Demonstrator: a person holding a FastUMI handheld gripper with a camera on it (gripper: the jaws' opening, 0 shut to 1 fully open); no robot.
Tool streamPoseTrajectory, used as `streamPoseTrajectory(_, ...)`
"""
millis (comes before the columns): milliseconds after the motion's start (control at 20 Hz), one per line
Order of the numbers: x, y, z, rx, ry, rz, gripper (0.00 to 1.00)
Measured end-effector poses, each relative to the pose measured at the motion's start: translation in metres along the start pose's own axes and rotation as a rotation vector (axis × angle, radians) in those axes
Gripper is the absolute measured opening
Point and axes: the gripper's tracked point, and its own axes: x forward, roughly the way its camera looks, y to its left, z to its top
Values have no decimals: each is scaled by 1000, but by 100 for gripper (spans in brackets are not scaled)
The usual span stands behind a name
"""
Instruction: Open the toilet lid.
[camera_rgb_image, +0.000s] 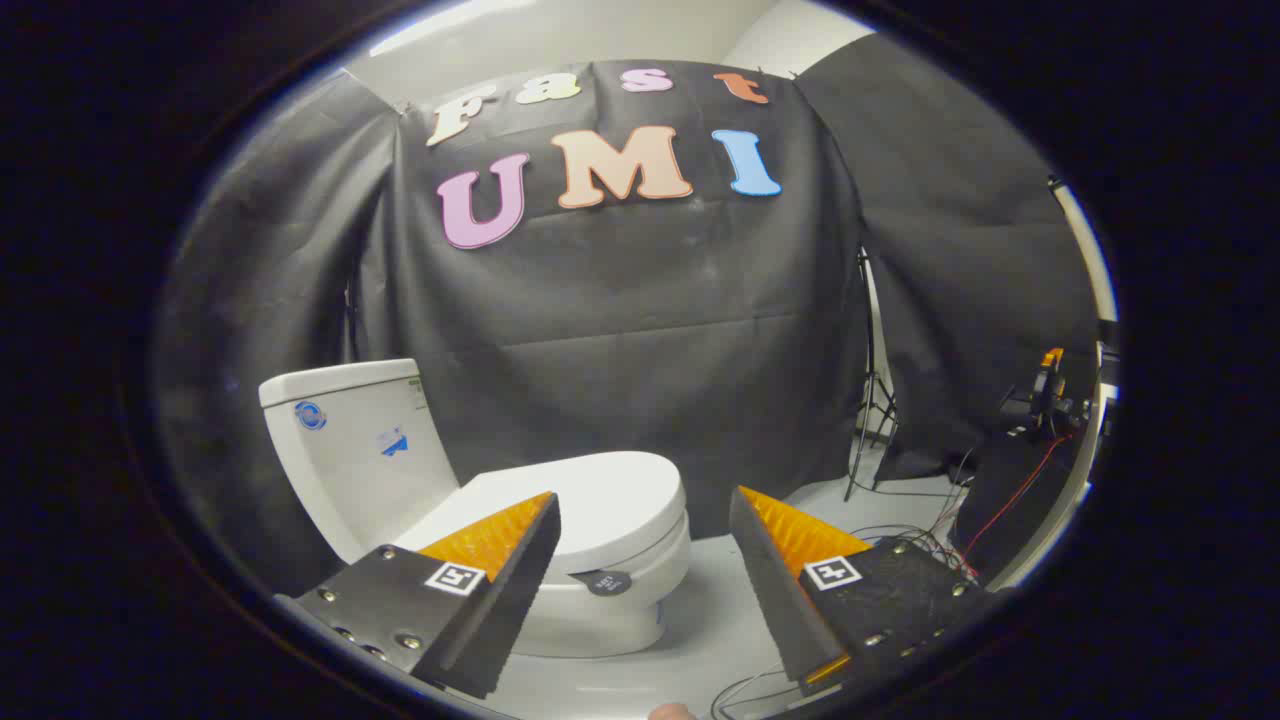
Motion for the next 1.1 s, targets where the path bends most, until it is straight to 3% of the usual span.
streamPoseTrajectory(700, 6, 3, -4, -28, 16, -19, 100)
streamPoseTrajectory(1100, 30, 2, -23, 84, 130, -72, 100)
